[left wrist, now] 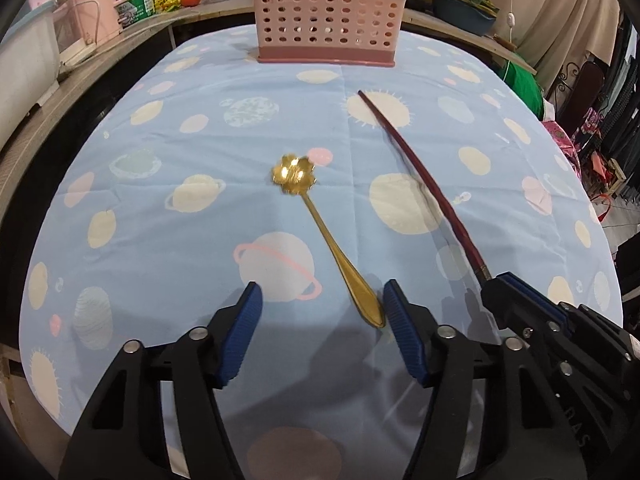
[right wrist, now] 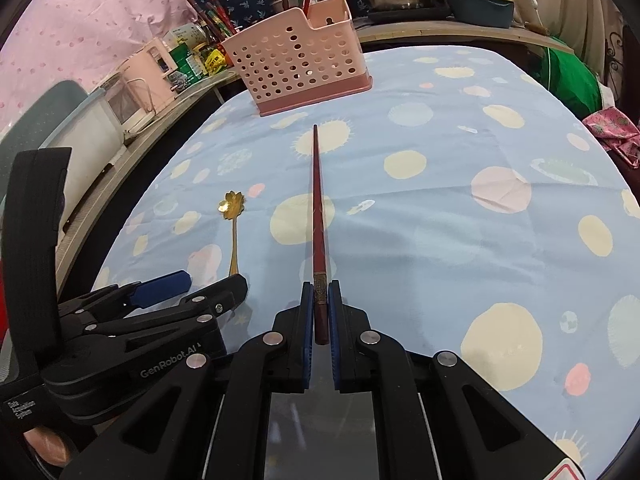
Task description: Organize utensils
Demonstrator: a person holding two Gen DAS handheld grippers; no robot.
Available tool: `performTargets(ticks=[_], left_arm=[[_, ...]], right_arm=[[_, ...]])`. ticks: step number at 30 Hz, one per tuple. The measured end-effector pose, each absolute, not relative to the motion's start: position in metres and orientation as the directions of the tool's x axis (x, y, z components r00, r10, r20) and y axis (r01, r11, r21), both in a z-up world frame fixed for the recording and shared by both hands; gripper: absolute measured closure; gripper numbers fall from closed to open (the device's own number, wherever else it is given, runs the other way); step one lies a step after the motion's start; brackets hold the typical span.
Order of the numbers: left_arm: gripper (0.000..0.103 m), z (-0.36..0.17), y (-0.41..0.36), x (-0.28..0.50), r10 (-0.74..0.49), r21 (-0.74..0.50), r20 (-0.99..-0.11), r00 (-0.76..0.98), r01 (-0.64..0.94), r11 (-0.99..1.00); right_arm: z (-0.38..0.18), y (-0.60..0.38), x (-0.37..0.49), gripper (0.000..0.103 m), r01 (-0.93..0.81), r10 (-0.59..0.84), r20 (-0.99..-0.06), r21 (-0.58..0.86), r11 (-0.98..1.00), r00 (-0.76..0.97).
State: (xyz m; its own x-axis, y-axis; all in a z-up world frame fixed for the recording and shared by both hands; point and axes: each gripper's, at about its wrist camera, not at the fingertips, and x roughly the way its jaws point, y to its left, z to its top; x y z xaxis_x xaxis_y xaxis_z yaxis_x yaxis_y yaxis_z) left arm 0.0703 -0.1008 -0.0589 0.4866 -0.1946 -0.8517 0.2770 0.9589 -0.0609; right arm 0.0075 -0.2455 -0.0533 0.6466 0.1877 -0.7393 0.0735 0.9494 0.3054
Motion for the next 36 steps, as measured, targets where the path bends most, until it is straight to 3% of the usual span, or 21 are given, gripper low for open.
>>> performTargets(ticks=[3, 8, 10, 27, 28, 36], left_arm=[[0.054, -0.058, -0.101, 0.069, -0.185, -0.048, -0.850, 0.493, 0.277, 0.960], [0.086, -0.057, -0.097, 0.070, -0.199, -0.064, -0.852, 0.484, 0.281, 0.958], [0.092, -0.057, -0.095, 0.070, -0.203, -0.070, -0.854, 0.480, 0.281, 0.957], [0.093, -0.015, -0.067, 0.066, -0.255, -0.141, -0.805, 0.536, 0.245, 0.959], [0.103, -0.011, -0.065, 0.066, -0.259, -0.146, -0.801, 0.540, 0.244, 0.959], [0.103, 0.009, -0.058, 0.070, -0.273, -0.163, -0.775, 0.570, 0.237, 0.958]], right_arm=[[-0.054, -0.245, 0.007, 0.096, 0.072, 0.193, -0.739, 0.311, 0.948, 0.645], [-0.053, -0.244, 0.006, 0.096, 0.066, 0.197, -0.738, 0.312, 0.948, 0.645], [-0.053, -0.243, 0.005, 0.096, 0.063, 0.198, -0.737, 0.310, 0.949, 0.646], [-0.016, -0.239, -0.001, 0.096, 0.029, 0.211, -0.691, 0.319, 0.947, 0.691], [-0.012, -0.239, -0.001, 0.096, 0.027, 0.213, -0.685, 0.322, 0.947, 0.697], [0.012, -0.242, -0.002, 0.096, 0.012, 0.210, -0.646, 0.321, 0.947, 0.734]])
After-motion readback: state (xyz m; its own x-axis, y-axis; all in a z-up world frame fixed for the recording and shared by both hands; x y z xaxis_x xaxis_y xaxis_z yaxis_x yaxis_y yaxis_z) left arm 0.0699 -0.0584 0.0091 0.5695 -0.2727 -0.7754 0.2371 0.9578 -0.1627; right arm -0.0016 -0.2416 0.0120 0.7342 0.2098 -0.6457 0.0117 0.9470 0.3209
